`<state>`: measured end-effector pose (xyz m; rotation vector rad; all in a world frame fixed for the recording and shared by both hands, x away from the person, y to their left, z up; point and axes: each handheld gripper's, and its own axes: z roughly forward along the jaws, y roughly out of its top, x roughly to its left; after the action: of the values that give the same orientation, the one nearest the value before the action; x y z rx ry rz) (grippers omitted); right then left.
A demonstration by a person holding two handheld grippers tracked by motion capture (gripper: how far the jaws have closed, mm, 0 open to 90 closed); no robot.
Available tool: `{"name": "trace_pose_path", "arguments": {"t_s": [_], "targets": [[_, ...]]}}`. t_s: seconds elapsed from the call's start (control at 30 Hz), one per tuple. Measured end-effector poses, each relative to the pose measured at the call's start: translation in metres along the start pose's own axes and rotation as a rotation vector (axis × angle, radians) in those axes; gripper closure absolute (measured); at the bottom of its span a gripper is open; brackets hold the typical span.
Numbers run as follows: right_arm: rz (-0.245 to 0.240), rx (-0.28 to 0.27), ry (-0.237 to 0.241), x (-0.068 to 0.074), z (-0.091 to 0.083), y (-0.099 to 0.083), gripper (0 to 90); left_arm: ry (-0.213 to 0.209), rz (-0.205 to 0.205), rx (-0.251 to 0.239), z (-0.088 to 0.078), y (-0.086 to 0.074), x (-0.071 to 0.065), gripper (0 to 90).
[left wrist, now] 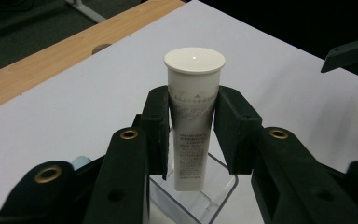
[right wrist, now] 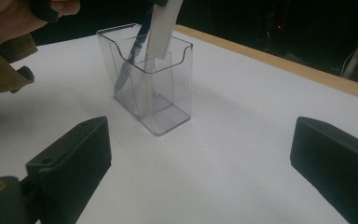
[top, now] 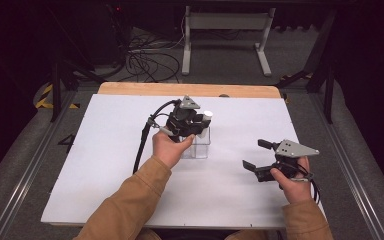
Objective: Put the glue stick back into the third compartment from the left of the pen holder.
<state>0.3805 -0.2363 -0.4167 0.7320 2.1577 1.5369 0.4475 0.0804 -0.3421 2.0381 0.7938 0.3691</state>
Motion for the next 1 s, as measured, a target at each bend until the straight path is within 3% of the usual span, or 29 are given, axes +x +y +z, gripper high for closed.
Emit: {"name": "trace_pose_path", "arguments": {"t_s": [0.47, 0.5, 0.57, 0.6, 0.83, 1.0], "targets": [[0.001, -0.003, 0.001, 0.000, 0.000, 0.000, 5.7, -0.030, -0.004, 0.067, 0.009, -0.005, 0.000, 66.5], [0.001, -0.004, 0.001, 0.000, 0.000, 0.001, 5.7, -0.017, 0.001, 0.058, 0.009, -0.005, -0.001, 64.6], [0.001, -0.005, 0.000, 0.000, -0.001, 0.001, 5.7, 0.001, 0.003, 0.037, 0.007, -0.004, -0.001, 44.6], [0.002, -0.005, 0.000, 0.000, -0.001, 0.001, 5.7, 0.009, 0.012, 0.028, 0.004, -0.004, -0.001, 39.1], [-0.002, -0.005, 0.007, 0.000, 0.002, 0.002, 5.8, 0.027, 0.082, -0.028, -0.016, -0.005, -0.009, 23.8], [-0.006, -0.002, 0.010, 0.001, 0.004, 0.002, 5.7, 0.031, 0.108, -0.035, -0.025, -0.007, -0.011, 20.3]]}}
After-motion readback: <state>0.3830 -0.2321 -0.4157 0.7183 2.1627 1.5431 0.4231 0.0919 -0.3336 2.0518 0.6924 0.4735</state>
